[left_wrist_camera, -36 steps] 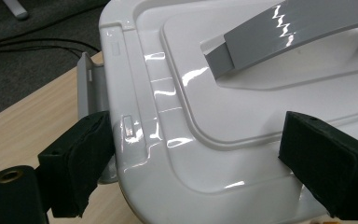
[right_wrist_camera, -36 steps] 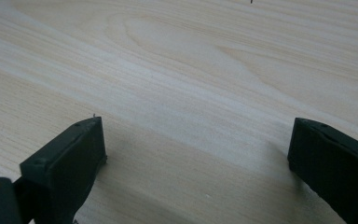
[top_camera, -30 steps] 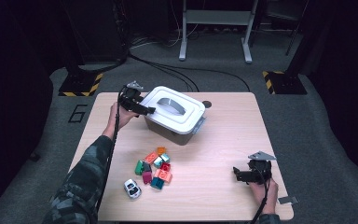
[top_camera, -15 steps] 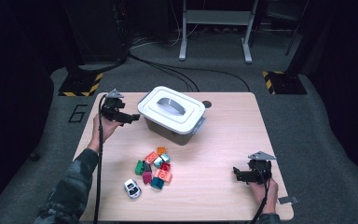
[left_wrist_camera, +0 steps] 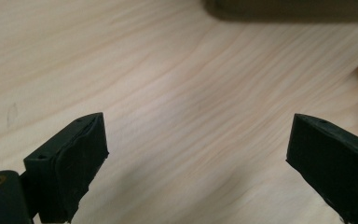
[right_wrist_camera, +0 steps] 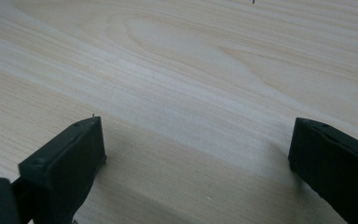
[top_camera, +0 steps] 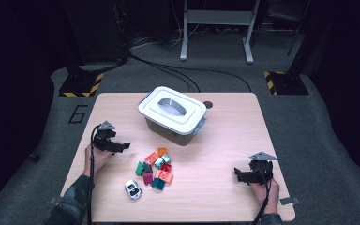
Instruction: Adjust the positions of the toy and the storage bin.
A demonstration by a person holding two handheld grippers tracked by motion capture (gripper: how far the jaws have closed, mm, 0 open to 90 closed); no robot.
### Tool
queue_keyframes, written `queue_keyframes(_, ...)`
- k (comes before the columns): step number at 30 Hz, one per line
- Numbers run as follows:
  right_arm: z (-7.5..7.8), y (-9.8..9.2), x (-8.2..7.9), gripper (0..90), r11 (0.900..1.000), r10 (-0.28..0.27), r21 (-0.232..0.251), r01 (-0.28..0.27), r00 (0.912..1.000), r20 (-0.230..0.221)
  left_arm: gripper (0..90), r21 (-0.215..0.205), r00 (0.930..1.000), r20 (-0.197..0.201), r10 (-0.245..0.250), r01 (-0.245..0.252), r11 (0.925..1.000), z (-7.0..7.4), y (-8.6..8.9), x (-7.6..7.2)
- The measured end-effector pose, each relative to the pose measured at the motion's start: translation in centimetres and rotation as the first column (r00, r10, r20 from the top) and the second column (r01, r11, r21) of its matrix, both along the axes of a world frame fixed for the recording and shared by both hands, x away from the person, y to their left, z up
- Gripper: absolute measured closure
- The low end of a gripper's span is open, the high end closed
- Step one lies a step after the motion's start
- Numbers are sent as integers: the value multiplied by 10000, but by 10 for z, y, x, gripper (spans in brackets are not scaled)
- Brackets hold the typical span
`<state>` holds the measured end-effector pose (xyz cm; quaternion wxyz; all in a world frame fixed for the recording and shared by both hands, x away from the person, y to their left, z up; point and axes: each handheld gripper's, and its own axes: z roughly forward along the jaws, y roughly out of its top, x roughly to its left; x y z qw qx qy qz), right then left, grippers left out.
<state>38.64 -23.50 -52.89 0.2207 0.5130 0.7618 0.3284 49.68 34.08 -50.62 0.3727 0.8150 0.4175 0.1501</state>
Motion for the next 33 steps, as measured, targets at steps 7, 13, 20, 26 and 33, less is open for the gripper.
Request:
queue_keyframes(7, 0, 0, 0, 29, 10000, 54, 17, -54, 10000, -29, 46, 329, 9991, 284, 307, -316, 9990, -23, 3, -11)
queue_keyframes(13, 2, 2, 4, 18, 10000, -68, -46, 67, 9995, -292, 43, 705, 9994, 276, 202, -221, 9973, -22, 2, -12)
queue_keyframes(20, 22, 21, 13, 37, 9995, 229, 240, -228, 9997, 1, 37, 698, 9995, 301, -51, 30, 9976, -23, 1, -12)
queue_keyframes(26, 49, 48, 30, 35, 9948, 979, 236, -989, 9944, 389, 37, 644, 9995, 304, -65, 46, 9979, -23, 1, -12)
queue_keyframes(33, 73, 68, 48, 46, 9882, 1487, 260, -1506, 9867, 659, 36, 644, 9995, 292, -102, 83, 9979, -23, 1, -12)
